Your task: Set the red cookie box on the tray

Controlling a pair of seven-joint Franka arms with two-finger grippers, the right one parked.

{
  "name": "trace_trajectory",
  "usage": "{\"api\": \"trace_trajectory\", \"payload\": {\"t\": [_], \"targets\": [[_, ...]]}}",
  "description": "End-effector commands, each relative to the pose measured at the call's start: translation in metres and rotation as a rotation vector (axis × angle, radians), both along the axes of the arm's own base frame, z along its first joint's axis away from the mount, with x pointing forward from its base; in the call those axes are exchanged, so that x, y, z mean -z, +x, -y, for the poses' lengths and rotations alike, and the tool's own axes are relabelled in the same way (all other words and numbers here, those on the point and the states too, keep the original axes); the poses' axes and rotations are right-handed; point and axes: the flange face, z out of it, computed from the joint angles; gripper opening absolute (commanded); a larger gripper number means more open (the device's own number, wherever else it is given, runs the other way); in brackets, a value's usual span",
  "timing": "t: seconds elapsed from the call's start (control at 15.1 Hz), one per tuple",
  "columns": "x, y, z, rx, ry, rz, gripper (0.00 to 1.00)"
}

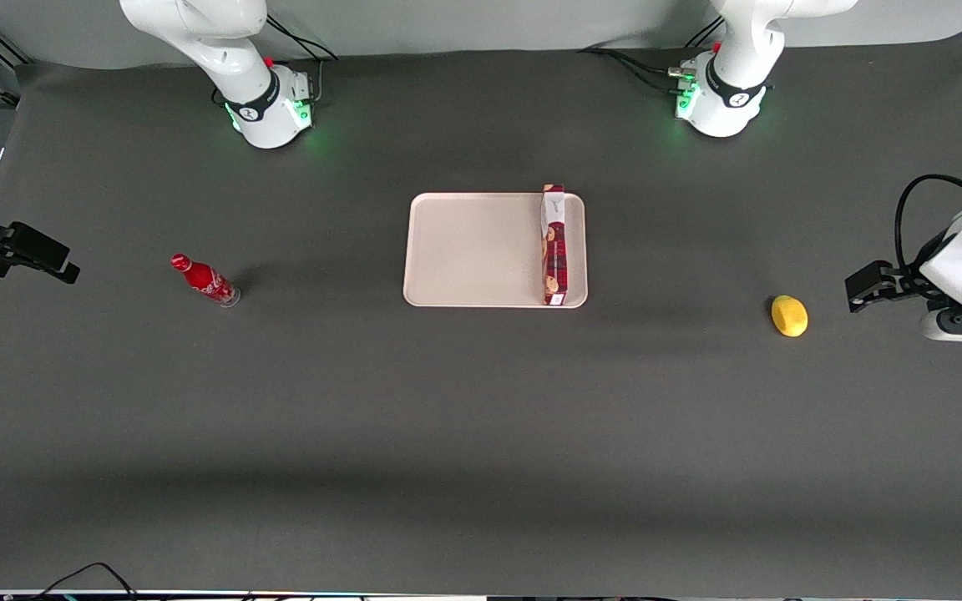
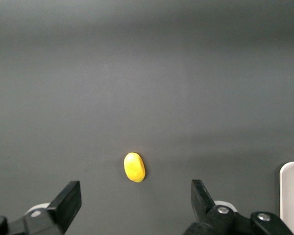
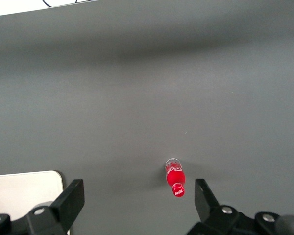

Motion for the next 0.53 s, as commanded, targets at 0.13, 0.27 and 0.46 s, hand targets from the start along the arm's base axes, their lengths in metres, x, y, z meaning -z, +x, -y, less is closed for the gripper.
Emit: {"api": "trace_trajectory", "payload": {"t": [0.13, 0.27, 0.46], "targets": [[-0.009, 0.003, 0.005, -0.005, -0.044, 0.005, 1.0], [-0.008, 0.002, 0.007, -0.01, -0.069, 0.0, 1.0], [-0.015, 0.004, 0.01, -0.017, -0.059, 0.016, 1.0]]}}
